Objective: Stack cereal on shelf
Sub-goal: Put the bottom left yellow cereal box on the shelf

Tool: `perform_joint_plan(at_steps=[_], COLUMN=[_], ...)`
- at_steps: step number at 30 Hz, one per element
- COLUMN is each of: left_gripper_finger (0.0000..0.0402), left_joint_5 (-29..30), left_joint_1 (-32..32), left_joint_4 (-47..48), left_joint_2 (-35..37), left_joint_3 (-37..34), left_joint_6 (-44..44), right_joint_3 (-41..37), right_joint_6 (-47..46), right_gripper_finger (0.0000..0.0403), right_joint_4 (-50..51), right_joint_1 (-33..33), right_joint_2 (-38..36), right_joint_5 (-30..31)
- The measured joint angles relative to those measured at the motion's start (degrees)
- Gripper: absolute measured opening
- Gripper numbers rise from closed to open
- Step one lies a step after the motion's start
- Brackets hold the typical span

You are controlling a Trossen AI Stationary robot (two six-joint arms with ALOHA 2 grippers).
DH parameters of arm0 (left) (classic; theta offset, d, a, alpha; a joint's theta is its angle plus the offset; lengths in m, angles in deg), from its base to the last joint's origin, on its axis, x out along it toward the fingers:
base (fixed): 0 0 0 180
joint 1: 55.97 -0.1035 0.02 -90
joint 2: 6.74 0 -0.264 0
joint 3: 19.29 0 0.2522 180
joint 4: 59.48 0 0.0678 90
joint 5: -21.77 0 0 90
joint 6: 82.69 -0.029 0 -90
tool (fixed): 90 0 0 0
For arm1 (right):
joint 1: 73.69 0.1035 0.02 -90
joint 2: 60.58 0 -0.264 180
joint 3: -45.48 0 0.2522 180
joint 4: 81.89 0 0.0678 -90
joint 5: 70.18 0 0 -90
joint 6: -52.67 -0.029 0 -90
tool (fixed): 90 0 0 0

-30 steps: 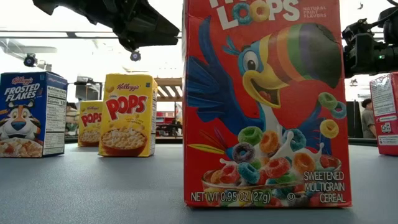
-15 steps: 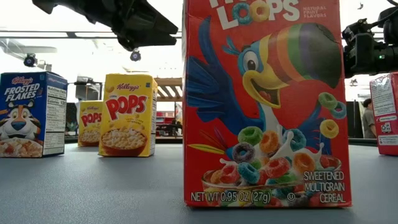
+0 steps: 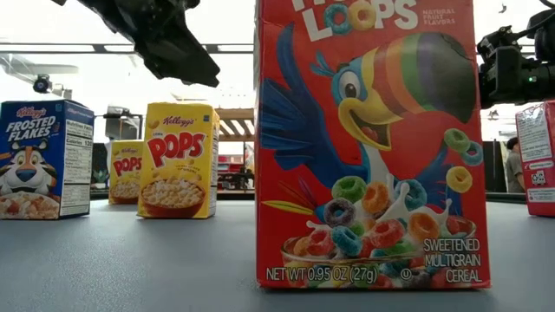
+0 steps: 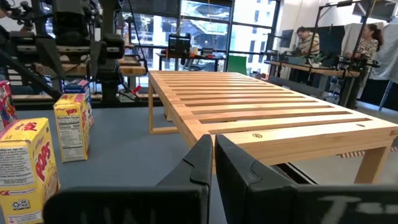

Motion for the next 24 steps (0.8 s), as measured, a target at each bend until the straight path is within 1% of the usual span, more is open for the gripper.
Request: perform_joint_plan(at_steps=[2,5,7,15,24], left_gripper_finger=[0.0202,0.0209,0.0217,0.0251,0.0253], left_joint_5=[-1.1,-1.2,-1.2,-1.0,-0.9], left_joint_1=[0.0,0.0,0.0,0.5,3.8], left_joint_4=[3.9,11.1,13.3,15.2,14.7], left_joint_2=[-0.2,-1.2,-1.7,-2.2,0.4], left_joint_3=[1.8,4.4,5.2,3.9,0.7], left_joint_6=[2.2,4.4,5.5,7.7,11.7], right_joint_3=[0.0,0.0,0.0,0.0,0.0], right_joint_6=[0.0,0.0,0.0,0.0,0.0], right_gripper_finger=[0.0009,0.0009,0.0009,0.0009,0.0009], right_joint_4=[0.0,0.0,0.0,0.0,0.0], right_joint_1=[0.0,0.0,0.0,0.0,0.0], right_joint_2=[0.0,0.0,0.0,0.0,0.0], right_joint_5=[0.0,0.0,0.0,0.0,0.0])
